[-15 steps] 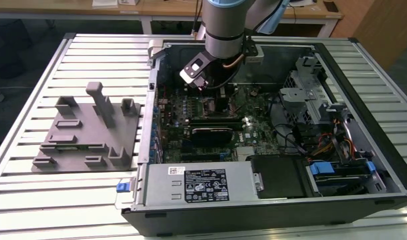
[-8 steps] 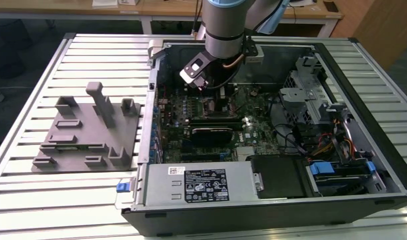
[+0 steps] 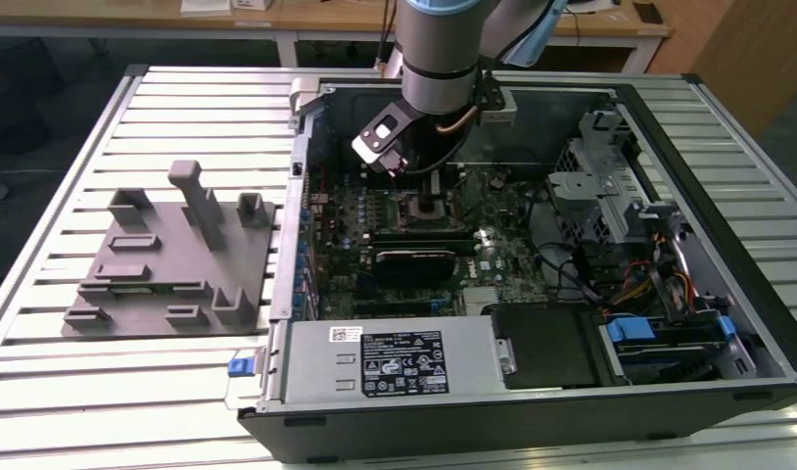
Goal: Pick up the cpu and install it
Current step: 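Place the cpu into insertion slot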
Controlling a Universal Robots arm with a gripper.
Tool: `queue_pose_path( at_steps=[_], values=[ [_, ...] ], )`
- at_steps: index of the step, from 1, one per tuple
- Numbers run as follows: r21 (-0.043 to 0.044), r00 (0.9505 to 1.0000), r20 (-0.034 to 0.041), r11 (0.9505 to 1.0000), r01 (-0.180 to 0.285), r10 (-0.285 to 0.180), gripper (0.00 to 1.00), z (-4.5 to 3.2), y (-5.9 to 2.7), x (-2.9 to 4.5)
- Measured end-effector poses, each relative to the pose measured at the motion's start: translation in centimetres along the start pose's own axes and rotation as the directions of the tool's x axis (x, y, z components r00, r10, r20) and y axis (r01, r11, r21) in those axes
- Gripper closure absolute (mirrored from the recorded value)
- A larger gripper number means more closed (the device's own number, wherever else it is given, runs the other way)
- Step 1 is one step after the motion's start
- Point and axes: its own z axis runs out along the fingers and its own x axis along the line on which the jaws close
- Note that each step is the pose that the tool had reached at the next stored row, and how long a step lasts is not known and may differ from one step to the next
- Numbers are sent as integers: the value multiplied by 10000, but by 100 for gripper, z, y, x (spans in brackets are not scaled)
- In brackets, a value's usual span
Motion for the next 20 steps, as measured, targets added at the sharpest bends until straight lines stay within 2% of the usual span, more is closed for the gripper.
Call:
queue_pose_path(
  at_steps=[6,20],
  values=[
    [0,10000,16,10000,1,-1,89,0,0,0],
    [1,10000,26,10000,0,0,89,53,-2,0]
  ],
)
